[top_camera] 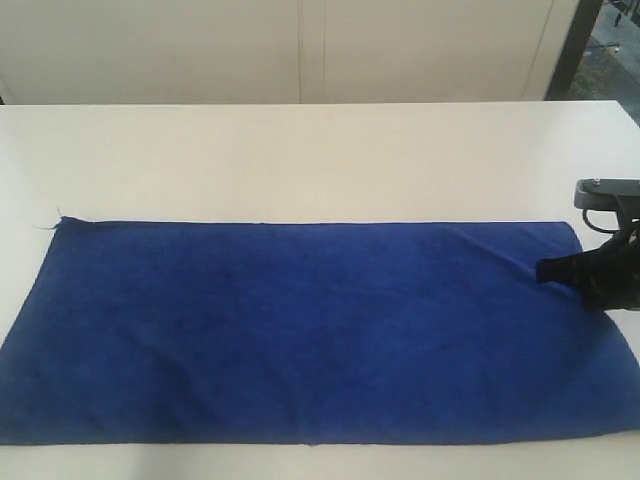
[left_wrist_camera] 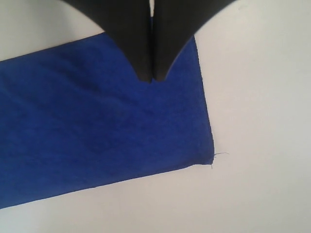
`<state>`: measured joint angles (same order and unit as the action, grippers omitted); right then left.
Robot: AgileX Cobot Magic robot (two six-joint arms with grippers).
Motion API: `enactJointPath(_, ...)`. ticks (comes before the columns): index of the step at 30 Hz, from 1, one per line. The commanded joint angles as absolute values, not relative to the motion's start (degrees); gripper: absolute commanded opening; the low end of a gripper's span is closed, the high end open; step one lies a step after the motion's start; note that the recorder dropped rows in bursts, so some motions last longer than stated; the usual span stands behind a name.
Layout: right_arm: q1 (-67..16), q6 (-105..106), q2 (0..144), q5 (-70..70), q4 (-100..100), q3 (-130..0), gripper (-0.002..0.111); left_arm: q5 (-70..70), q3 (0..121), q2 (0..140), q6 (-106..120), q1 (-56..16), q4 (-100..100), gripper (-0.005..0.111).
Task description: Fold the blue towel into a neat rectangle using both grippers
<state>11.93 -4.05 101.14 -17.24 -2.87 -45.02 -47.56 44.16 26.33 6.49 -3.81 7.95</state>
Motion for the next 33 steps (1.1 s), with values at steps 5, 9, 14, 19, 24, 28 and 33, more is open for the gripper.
enactJointPath(5,18.93,-4.24,101.17,-18.46,-5.78,-47.75,0.0,-48.02,43.88,25.95,6.41,-3.6,8.3,0.0)
enactJointPath(9,22.79,-4.24,101.17,-18.65,-6.08,-49.43,0.0,-48.02,43.88,25.95,6.41,-3.6,8.3,0.0)
enactJointPath(14,27.95,-4.3,101.17,-16.3,-6.08,-50.06,0.0,-48.02,43.88,25.95,6.41,-3.6,8.3,0.0)
enactJointPath(19,33.46,-6.29,101.17,-12.62,-6.08,-50.06,0.0,-48.02,43.88,25.95,6.41,-3.6,8.3,0.0)
enactJointPath(24,34.88,-7.94,101.17,-11.39,-5.97,-50.06,0.0,-48.02,43.88,25.95,6.41,-3.6,8.3,0.0)
enactJointPath(28,34.88,-7.94,100.53,-11.01,-5.96,-50.06,0.0,-48.02,43.88,25.95,6.41,-3.6,8.3,0.0)
enactJointPath(33,34.1,-7.94,95.62,-12.18,-2.37,-50.06,0.0,-48.02,43.88,25.95,6.41,-3.6,8.3,0.0)
